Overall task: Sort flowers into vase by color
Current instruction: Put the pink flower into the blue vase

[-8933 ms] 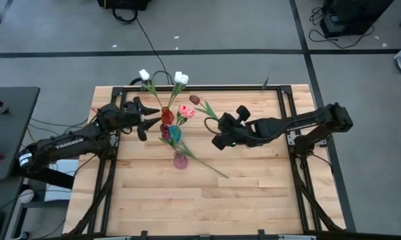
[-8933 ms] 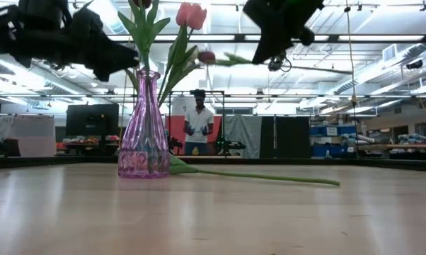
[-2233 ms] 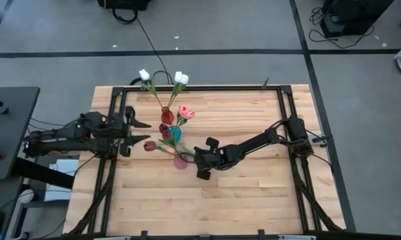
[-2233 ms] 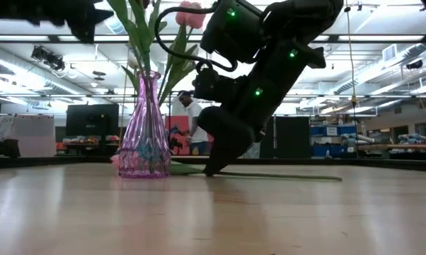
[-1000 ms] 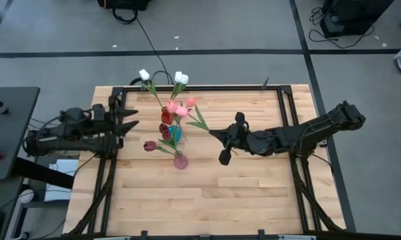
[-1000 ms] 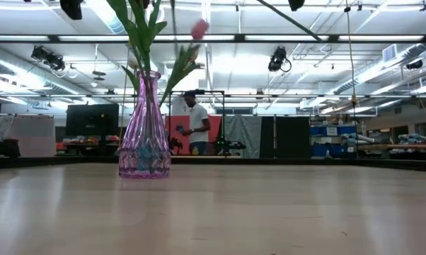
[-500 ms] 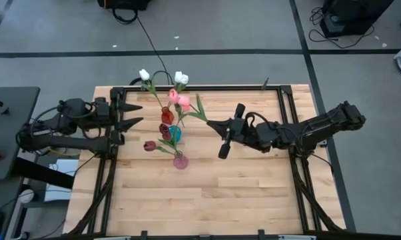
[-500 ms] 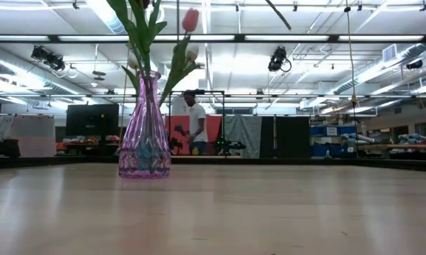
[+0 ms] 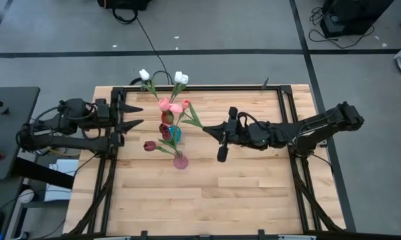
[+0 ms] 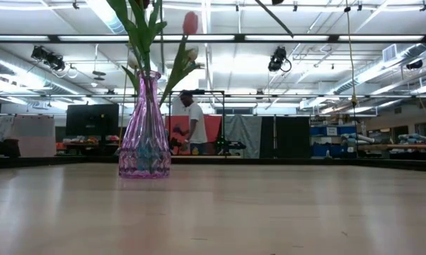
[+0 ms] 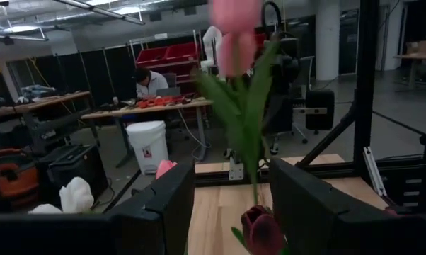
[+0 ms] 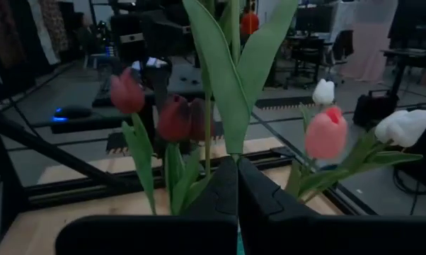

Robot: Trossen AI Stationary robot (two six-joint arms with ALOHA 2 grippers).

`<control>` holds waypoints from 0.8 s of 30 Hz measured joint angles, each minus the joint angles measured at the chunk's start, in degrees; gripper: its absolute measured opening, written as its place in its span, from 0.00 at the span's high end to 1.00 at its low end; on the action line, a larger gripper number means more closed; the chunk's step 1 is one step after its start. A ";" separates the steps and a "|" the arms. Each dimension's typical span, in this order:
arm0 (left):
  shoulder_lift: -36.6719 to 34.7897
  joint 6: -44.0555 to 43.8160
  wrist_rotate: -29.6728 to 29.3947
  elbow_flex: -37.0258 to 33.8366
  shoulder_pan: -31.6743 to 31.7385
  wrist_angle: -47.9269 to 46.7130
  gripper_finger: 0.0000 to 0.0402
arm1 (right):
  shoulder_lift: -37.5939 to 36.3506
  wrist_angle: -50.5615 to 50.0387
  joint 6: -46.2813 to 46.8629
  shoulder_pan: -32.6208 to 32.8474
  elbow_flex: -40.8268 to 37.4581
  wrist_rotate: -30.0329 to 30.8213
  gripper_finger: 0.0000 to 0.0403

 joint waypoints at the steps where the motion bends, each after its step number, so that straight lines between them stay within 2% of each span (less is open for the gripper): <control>1: -0.30 0.00 0.00 0.00 0.00 -0.35 0.53 | -0.22 0.01 -0.03 0.27 0.05 0.02 0.99; 13: 0.22 -0.30 -0.28 -0.01 0.00 -0.74 0.53 | -0.29 0.92 -0.79 -0.78 0.05 0.07 0.99; 17: 3.24 0.28 -0.31 0.28 0.02 0.87 0.53 | 0.42 5.01 -2.75 -2.80 0.12 -1.37 0.99; 24: 10.48 3.11 -0.30 4.87 2.88 0.42 0.53 | 2.41 10.09 -4.44 -7.40 0.12 -7.24 0.99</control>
